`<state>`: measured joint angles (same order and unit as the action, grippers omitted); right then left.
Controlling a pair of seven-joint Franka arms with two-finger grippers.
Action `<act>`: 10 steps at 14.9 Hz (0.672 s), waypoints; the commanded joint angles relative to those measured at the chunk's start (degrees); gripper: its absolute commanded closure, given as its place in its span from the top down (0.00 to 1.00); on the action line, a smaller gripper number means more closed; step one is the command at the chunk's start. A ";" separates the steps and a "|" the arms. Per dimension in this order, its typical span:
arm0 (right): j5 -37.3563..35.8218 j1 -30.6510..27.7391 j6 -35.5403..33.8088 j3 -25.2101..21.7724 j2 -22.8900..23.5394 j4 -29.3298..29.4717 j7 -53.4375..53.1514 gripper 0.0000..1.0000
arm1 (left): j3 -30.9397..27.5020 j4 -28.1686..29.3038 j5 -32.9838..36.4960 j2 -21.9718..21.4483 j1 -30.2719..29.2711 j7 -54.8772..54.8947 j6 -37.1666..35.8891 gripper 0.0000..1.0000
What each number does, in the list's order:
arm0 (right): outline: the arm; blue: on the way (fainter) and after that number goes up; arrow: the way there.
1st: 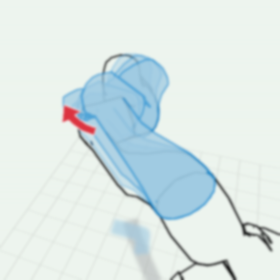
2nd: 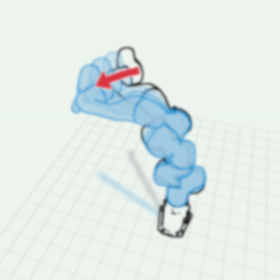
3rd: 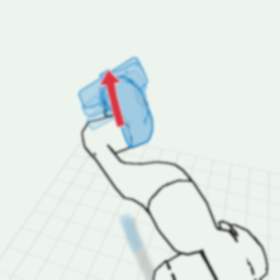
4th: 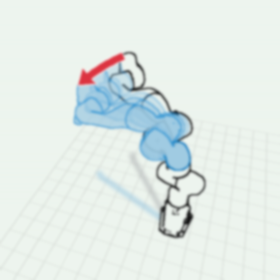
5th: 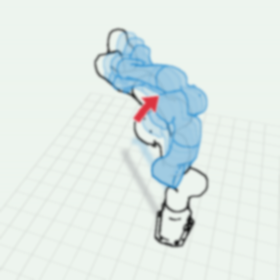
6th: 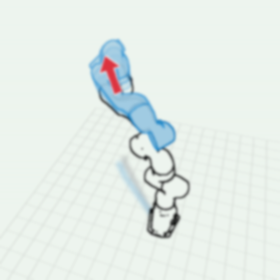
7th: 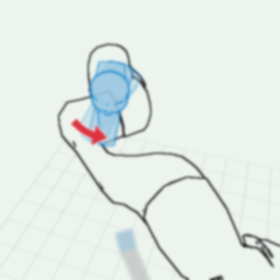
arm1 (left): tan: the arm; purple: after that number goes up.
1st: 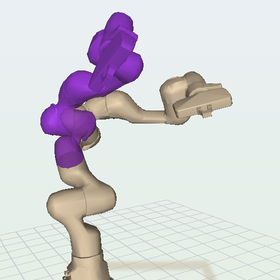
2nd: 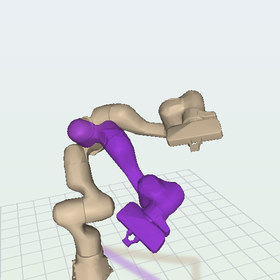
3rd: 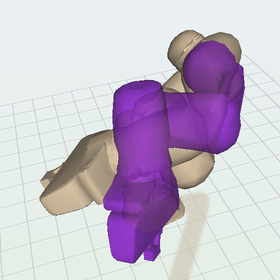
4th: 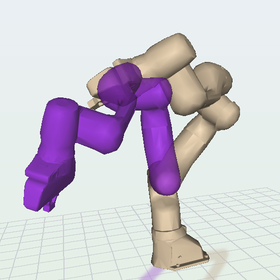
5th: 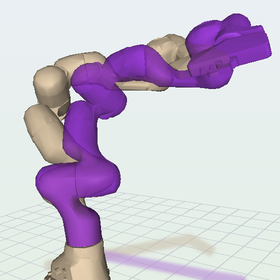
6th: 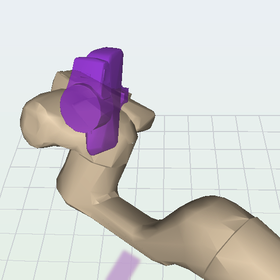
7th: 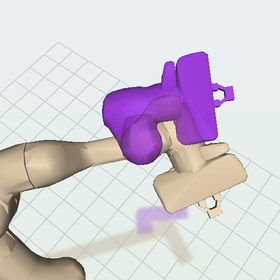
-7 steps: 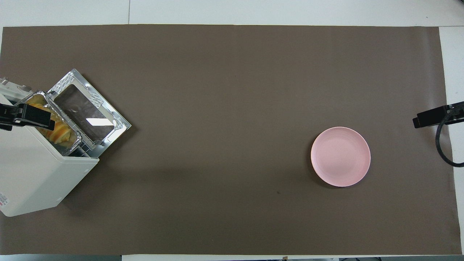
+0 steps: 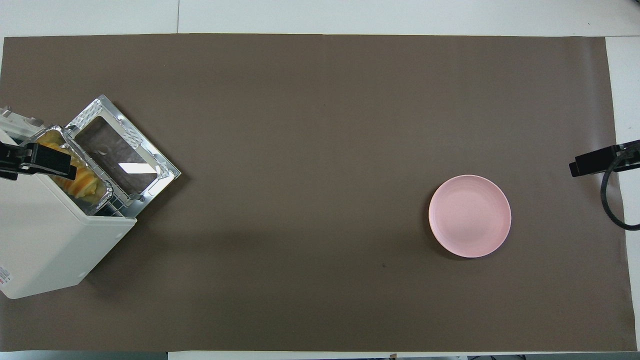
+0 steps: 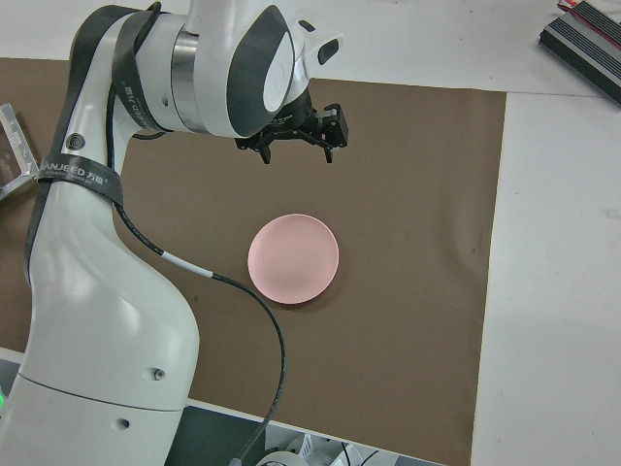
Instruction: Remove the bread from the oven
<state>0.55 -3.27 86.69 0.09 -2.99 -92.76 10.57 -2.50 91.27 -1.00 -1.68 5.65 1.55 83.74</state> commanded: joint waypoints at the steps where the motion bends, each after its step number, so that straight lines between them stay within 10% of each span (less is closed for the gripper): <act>1: 0.77 -0.25 0.41 0.08 -0.97 -1.02 -0.37 1.00 | -0.22 2.16 1.18 -2.18 -0.29 -0.67 1.59 1.00; 4: 0.68 -0.25 0.41 0.08 -0.97 -1.02 -0.37 1.00 | -0.31 2.16 2.76 -1.22 -0.20 -7.32 8.95 1.00; 10: 0.68 -0.25 0.33 0.08 -0.97 -1.02 -0.37 1.00 | -0.05 -7.51 8.46 16.17 2.61 -22.18 9.05 1.00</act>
<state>0.55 -3.27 86.69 0.09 -2.99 -92.76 10.57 -2.17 87.78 4.95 8.03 7.34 -14.82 91.14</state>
